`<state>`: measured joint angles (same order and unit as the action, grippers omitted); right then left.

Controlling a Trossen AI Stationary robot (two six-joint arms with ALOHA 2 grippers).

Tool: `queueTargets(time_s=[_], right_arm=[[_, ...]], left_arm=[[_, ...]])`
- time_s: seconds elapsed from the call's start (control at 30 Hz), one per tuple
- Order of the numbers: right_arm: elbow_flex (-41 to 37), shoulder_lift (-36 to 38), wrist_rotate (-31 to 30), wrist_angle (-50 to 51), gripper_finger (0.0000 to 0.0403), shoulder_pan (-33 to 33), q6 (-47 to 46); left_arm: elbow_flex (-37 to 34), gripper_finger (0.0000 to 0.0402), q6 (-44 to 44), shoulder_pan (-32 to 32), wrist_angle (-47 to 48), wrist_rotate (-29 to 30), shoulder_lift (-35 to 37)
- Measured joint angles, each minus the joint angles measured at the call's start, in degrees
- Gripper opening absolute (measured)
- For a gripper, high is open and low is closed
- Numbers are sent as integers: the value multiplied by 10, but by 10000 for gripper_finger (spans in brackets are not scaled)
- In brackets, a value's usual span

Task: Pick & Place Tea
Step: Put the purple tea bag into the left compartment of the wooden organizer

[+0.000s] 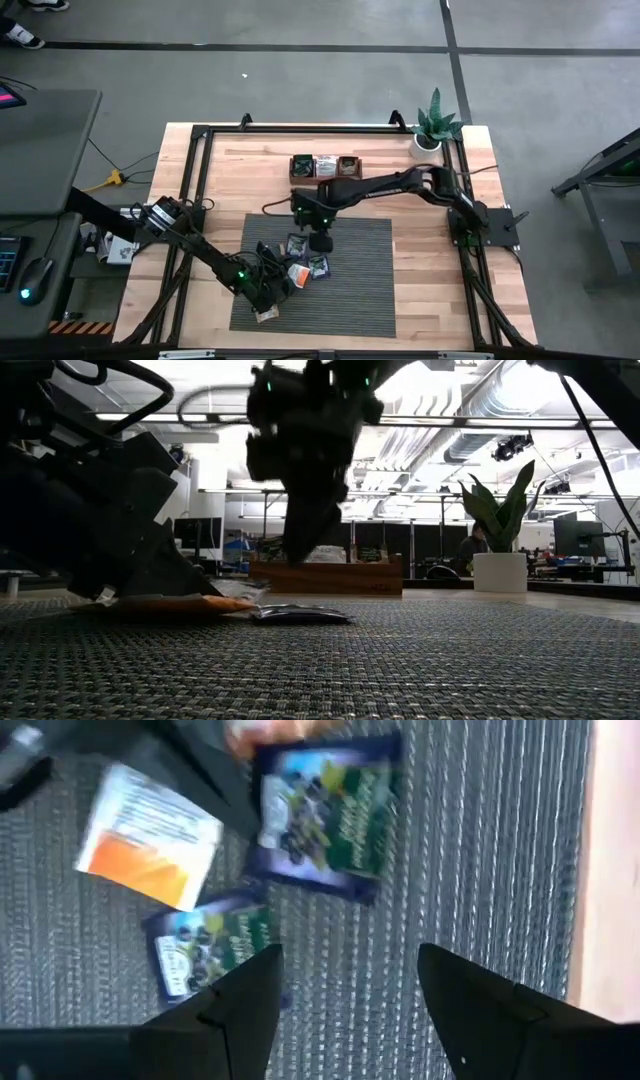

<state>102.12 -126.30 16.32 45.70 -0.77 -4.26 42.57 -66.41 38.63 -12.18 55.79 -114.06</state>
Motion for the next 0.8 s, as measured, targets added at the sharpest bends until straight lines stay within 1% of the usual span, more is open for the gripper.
queueTargets(time_s=[0.17, 0.33, 0.63, 0.8], right_arm=[[-55, 0, 33, -90, 227, -12, -13], [-83, 0, 54, -152, 227, -19, -21], [-83, 1, 75, -192, 225, -18, -24], [-83, 1, 77, -192, 210, -18, -33]], left_arm=[[0, 1, 2, 0, 2, -2, -1], [-1, 1, 1, 0, 2, -2, -1], [-1, 1, 2, 0, 3, -2, -1], [-1, 1, 2, 0, 4, -2, -1]])
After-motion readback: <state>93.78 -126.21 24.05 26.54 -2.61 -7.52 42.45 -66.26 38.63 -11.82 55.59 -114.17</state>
